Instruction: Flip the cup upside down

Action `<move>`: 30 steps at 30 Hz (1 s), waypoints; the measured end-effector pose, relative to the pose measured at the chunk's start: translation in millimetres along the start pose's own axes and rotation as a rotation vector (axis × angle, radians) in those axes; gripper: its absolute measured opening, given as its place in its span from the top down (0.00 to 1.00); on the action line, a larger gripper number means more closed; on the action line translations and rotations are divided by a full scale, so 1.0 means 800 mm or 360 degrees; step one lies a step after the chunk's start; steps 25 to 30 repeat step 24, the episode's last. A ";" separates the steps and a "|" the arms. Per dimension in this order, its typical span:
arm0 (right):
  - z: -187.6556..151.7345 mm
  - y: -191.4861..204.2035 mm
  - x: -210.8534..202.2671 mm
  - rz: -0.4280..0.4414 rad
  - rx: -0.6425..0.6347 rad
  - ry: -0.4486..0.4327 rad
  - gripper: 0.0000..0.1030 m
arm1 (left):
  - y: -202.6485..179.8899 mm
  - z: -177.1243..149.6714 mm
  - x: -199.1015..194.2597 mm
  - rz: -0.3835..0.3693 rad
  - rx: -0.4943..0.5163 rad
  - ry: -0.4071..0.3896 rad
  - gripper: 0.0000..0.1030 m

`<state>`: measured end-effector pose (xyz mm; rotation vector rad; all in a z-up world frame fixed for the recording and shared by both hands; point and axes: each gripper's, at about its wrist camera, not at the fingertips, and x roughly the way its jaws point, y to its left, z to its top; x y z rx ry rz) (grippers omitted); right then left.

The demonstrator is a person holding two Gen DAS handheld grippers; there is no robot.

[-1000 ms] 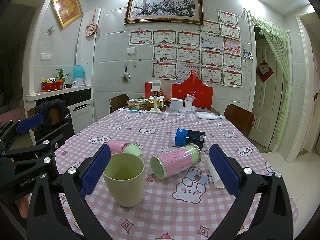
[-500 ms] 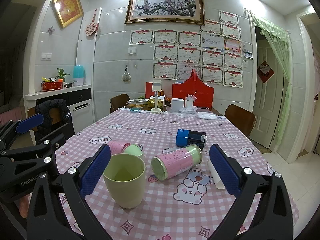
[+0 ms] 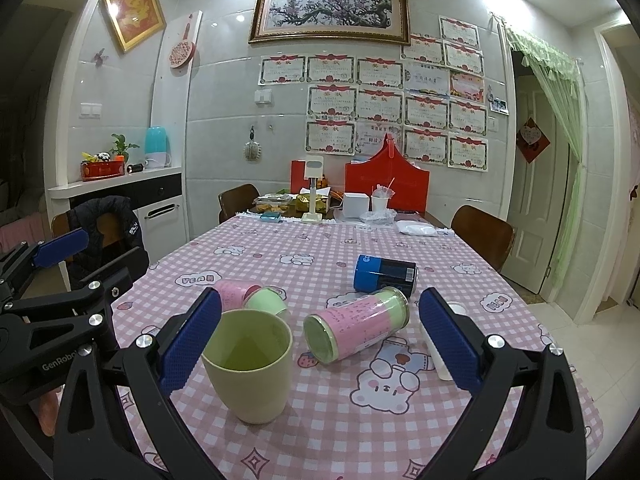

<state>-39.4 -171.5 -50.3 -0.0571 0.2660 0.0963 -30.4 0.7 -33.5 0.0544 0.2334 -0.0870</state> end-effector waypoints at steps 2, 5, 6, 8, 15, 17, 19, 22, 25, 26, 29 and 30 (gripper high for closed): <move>0.002 0.000 0.005 -0.0003 0.0003 0.0010 0.07 | -0.001 0.001 0.002 -0.0001 0.0001 0.0003 0.19; 0.002 0.001 0.010 -0.0007 0.0009 0.0016 0.07 | -0.001 0.003 0.008 -0.0006 -0.0002 0.0006 0.19; 0.003 -0.001 0.011 -0.0008 0.0010 0.0016 0.07 | 0.000 0.003 0.010 -0.0007 -0.0003 0.0007 0.19; 0.004 -0.002 0.014 -0.0008 0.0013 0.0020 0.07 | 0.000 0.004 0.012 -0.0009 -0.0007 0.0010 0.19; 0.004 -0.004 0.031 0.0001 0.0034 0.0059 0.07 | 0.003 0.004 0.031 -0.0022 -0.0025 0.0047 0.18; 0.005 -0.005 0.037 0.0008 0.0048 0.0072 0.07 | 0.005 0.003 0.038 -0.0025 -0.0034 0.0067 0.17; 0.005 -0.007 0.044 0.0019 0.0075 0.0089 0.07 | 0.008 0.002 0.046 -0.0042 -0.0048 0.0097 0.16; 0.003 -0.011 0.051 0.0020 0.0116 0.0103 0.07 | 0.014 -0.002 0.059 -0.0041 -0.0060 0.0143 0.16; 0.003 -0.015 0.058 0.0019 0.0160 0.0121 0.07 | 0.017 -0.005 0.066 -0.0040 -0.0068 0.0170 0.16; 0.003 -0.015 0.058 0.0019 0.0160 0.0121 0.07 | 0.017 -0.005 0.066 -0.0040 -0.0068 0.0170 0.16; 0.003 -0.015 0.058 0.0019 0.0160 0.0121 0.07 | 0.017 -0.005 0.066 -0.0040 -0.0068 0.0170 0.16; 0.003 -0.015 0.058 0.0019 0.0160 0.0121 0.07 | 0.017 -0.005 0.066 -0.0040 -0.0068 0.0170 0.16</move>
